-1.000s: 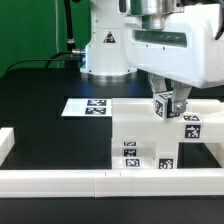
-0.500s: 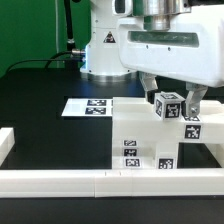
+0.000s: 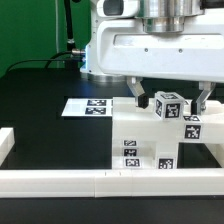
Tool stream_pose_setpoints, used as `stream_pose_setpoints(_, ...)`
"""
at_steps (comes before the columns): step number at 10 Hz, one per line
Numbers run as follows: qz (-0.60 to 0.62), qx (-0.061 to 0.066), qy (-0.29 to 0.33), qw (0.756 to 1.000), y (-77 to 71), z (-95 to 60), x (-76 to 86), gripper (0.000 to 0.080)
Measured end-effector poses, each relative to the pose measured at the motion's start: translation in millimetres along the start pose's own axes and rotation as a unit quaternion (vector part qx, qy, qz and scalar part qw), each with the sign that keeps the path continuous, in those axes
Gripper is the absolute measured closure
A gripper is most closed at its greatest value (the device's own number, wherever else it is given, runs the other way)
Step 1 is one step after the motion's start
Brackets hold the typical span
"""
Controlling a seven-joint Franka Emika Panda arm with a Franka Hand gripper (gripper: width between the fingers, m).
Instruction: Assemble chair
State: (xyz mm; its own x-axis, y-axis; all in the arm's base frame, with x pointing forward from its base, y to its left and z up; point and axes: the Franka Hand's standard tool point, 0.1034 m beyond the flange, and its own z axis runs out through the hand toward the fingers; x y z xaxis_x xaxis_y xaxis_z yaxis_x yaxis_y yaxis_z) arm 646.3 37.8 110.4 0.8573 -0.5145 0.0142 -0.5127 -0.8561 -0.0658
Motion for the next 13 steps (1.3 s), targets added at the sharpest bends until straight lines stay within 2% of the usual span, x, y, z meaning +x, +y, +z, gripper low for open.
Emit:
stream_pose_setpoints(4,-0.177,-0.005,0.003,0.984,1.7,-0.3,2.9,0.0151)
stream_pose_setpoints(7,-0.256,-0.005,0.003,0.967,0.1,0.4,1.7,0.0151)
stream_pose_setpoints(8,-0.251,-0.004,0.003,0.968,0.0,0.7,1.1,0.0151)
stream_pose_setpoints(9,-0.251,-0.004,0.003,0.968,-0.6,0.8,0.7,0.0243)
stream_pose_setpoints(10,-0.251,-0.004,0.003,0.968,0.0,0.8,1.0,0.038)
stream_pose_setpoints(11,-0.249,-0.004,0.003,0.968,0.1,0.8,1.1,0.038)
stream_pose_setpoints(12,-0.241,-0.004,0.003,0.971,0.1,0.9,1.0,0.0534)
stream_pose_setpoints(13,-0.241,-0.004,0.003,0.971,0.1,0.9,1.0,0.0532)
